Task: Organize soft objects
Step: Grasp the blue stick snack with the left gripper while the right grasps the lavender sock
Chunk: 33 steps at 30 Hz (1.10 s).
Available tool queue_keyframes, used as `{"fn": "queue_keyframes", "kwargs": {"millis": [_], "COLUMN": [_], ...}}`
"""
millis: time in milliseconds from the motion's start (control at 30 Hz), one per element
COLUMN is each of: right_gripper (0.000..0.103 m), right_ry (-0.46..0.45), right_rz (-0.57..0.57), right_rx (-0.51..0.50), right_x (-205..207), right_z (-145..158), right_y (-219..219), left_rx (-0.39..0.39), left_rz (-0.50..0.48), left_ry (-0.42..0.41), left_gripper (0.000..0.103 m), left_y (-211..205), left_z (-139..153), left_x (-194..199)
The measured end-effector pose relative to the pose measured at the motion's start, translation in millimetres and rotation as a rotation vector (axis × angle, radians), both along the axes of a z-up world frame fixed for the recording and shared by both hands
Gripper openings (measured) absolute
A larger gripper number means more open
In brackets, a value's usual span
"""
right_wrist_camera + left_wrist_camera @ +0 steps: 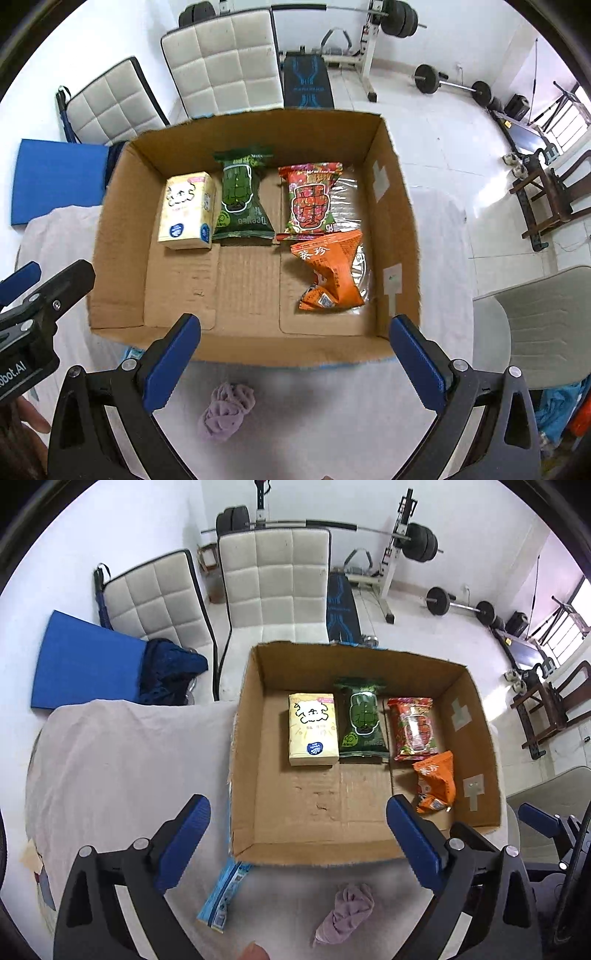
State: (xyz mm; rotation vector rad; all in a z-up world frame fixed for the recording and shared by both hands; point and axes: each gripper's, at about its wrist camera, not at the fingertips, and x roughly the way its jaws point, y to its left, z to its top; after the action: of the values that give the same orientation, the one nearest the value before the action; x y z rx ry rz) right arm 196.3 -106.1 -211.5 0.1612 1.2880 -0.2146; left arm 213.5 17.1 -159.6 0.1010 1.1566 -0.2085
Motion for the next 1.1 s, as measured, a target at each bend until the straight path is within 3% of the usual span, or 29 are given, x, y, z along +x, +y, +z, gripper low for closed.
{"fn": "queue_keyframes", "kwargs": {"millis": [367,667,800,933,1100], "right_gripper": [0.103,0.103,0.103,0.103,0.103], "right_ry": [-0.087,-0.103,-0.017,0.102,0.268], "right_rz": [-0.041,-0.092,-0.066,-0.041,-0.044], "right_rx": [0.038,0.111,0.166,0.240,0.320], "right_x": [-45,-69,-71,-73,-80], "right_z": [46,46,11,-42,-121], "right_y": [-8,-15,1,27,63], "left_rx": [-0.028,-0.011,0.026,0.093,0.113], "left_rz": [-0.010,0.020,0.089,0.158,0.256], "left_ry": [-0.090,-0.087,-0.062,0.044,0.178], "left_gripper": [0.098,0.098,0.098,0.098,0.098], "left_y": [-5,7,39,76,121], "left_z": [44,34,15,-28,-80], "left_x": [-37,-51,-64,-78,-90]}}
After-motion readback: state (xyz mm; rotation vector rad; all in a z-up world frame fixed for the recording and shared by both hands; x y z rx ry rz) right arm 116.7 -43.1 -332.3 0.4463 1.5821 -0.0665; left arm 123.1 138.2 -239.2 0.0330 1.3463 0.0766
